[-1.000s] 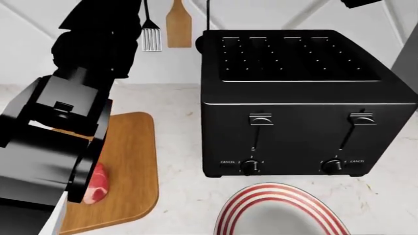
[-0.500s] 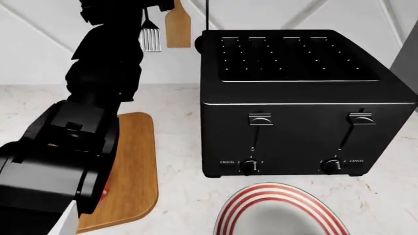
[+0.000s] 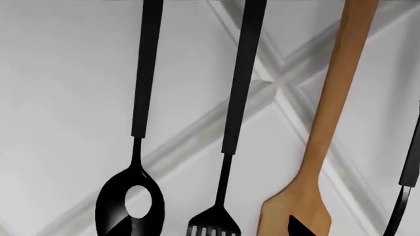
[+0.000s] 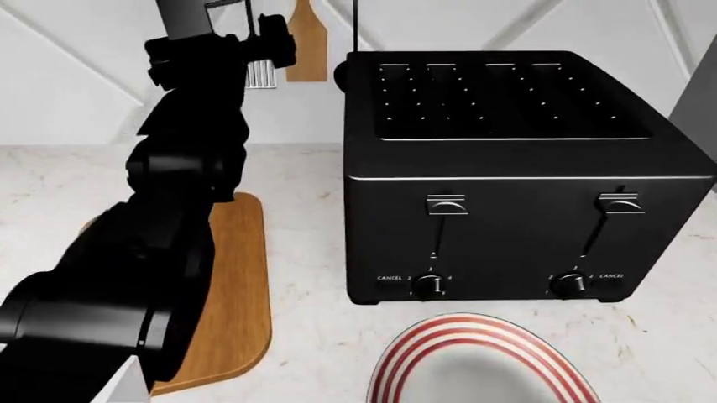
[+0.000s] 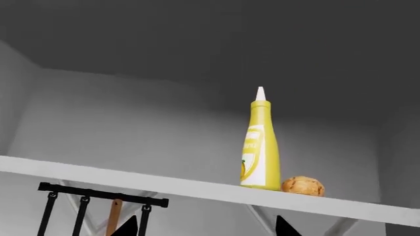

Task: Pick the steak from the plate and place it on the cutting board. Then pick the condiment bottle from the cabinet and place it next to the cutting board.

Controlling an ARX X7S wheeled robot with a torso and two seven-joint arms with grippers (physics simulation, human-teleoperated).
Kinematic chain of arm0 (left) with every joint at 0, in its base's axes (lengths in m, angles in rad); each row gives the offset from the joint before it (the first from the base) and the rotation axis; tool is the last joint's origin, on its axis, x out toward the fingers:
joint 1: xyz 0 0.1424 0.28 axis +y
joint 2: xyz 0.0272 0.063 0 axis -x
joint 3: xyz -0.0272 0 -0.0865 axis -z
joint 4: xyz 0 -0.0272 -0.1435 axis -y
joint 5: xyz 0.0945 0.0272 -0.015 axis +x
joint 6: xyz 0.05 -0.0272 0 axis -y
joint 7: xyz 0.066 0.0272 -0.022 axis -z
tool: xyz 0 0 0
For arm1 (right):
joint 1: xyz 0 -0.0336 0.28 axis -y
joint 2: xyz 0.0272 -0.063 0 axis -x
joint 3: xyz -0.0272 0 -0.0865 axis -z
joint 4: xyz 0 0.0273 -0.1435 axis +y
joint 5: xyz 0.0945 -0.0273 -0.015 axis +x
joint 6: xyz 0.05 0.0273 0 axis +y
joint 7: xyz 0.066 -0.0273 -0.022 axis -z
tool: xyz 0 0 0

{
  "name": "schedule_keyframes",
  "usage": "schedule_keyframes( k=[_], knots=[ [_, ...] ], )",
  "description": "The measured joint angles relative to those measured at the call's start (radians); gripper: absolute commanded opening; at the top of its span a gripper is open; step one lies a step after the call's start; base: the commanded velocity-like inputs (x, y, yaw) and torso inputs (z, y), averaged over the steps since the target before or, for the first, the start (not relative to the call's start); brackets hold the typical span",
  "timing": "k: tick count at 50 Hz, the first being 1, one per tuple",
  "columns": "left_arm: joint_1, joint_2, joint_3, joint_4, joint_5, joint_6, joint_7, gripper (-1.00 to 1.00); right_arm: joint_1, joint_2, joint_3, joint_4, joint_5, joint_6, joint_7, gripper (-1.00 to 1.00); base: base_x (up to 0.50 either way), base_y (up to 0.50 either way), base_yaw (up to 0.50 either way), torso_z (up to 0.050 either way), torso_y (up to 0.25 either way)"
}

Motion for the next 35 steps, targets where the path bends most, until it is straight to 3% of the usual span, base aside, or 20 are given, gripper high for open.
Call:
schedule_keyframes(
  k=[26, 35],
  knots=[
    [0.052, 0.0, -0.133, 0.0, 0.082, -0.113, 0.072, 1.0, 0.18, -0.056, 0.058, -0.033, 0.121, 0.074, 0.106, 1.0, 0.0, 0.0, 0.0, 0.0, 0.0],
    [0.069, 0.0, -0.166, 0.0, 0.098, -0.117, 0.081, 1.0, 0.257, -0.204, 0.186, 0.149, 0.103, 0.294, 0.16, 1.0, 0.0, 0.0, 0.0, 0.0, 0.0]
  ],
)
